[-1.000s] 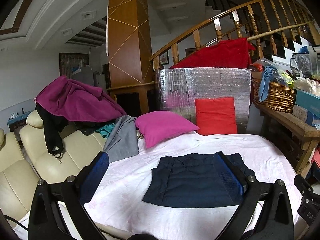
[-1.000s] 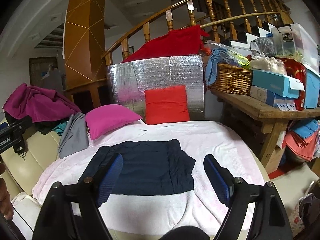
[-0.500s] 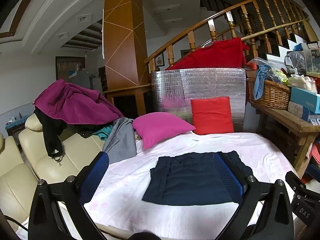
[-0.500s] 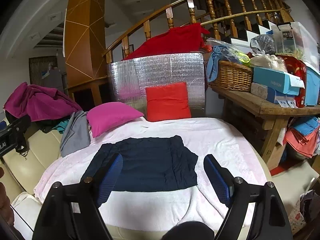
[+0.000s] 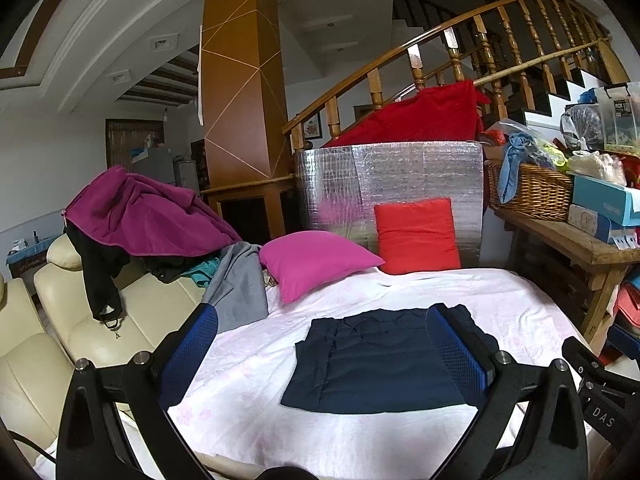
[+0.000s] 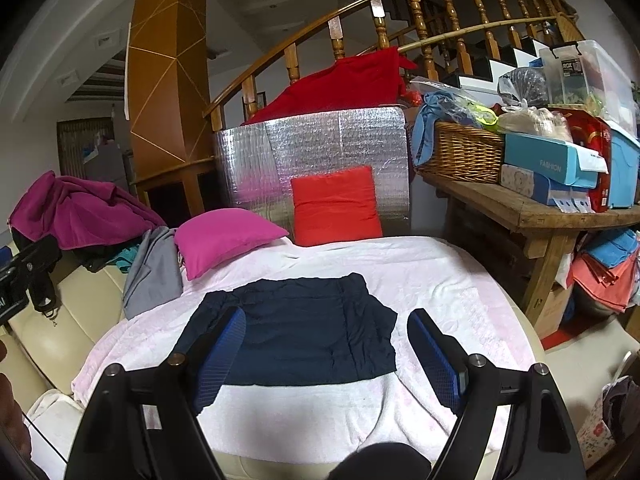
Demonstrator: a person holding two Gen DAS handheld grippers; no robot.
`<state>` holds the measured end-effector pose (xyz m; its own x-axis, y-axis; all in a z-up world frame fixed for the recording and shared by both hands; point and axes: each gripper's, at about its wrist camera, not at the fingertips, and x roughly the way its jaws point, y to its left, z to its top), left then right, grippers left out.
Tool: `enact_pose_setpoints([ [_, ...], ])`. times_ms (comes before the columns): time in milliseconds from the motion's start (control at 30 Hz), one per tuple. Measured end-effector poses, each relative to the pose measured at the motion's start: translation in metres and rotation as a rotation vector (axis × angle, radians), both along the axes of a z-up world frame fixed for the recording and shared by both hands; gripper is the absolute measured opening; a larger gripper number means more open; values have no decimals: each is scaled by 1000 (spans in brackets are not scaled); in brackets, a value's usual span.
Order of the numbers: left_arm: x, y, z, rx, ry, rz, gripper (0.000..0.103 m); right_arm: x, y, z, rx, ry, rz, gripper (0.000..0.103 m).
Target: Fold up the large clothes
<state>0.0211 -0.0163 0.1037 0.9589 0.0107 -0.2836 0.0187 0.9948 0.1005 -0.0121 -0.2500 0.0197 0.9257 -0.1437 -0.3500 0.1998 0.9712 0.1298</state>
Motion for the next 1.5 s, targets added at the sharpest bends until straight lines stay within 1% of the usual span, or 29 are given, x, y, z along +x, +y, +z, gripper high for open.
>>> enact_pose_setpoints([
  [600,-4,8,4,-14,-16,21,103,-5,8,6,-18,-6,-2,86],
  [1100,-3,11,3,-14,-8,13,103,-5,5,5,-21,-2,-4,86],
  [1500,0,15,-4,-20,16,30,103,-5,7,2,-21,7,-6,86],
])
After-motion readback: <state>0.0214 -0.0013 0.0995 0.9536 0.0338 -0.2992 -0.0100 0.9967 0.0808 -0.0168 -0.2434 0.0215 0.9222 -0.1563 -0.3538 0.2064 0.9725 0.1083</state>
